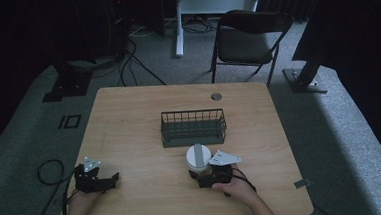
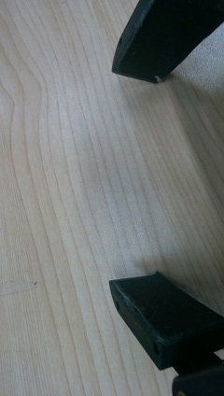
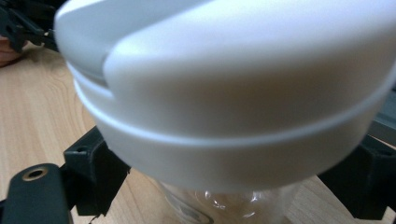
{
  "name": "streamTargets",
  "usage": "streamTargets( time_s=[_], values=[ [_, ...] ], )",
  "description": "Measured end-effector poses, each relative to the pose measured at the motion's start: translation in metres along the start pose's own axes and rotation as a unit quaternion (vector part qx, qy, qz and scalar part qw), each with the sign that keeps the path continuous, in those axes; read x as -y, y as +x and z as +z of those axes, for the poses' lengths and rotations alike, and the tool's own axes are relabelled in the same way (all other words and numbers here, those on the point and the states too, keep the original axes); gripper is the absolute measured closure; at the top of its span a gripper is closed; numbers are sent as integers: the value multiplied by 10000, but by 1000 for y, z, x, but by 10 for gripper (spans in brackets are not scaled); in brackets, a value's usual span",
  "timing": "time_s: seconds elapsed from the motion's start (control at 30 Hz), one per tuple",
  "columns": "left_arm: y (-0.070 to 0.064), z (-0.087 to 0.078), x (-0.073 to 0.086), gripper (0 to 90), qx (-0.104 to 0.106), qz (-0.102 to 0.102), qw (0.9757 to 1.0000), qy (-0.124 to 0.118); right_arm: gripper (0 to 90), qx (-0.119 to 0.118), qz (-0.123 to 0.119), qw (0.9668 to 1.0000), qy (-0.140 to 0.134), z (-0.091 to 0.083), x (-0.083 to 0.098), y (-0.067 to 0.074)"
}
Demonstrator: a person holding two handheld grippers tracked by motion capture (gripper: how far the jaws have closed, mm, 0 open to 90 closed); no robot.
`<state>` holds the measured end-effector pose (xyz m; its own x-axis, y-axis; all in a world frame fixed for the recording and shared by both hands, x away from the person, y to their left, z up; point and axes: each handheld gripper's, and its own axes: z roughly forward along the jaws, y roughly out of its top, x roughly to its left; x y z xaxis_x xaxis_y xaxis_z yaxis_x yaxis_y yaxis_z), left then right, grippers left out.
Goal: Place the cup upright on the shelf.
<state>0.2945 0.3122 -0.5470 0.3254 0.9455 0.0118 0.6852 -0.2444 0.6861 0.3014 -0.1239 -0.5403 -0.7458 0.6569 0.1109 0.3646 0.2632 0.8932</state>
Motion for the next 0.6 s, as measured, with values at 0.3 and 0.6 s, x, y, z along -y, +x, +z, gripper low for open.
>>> streamTargets(
  time_s=[0.3,0.6],
  values=[
    [0,0,0,12,0,0,10000,0,168,160,-107,9997,-122,3,0,4],
    [0,0,0,12,0,1,10000,0,185,133,-251,9995,-121,0,-3,8]
  ],
)
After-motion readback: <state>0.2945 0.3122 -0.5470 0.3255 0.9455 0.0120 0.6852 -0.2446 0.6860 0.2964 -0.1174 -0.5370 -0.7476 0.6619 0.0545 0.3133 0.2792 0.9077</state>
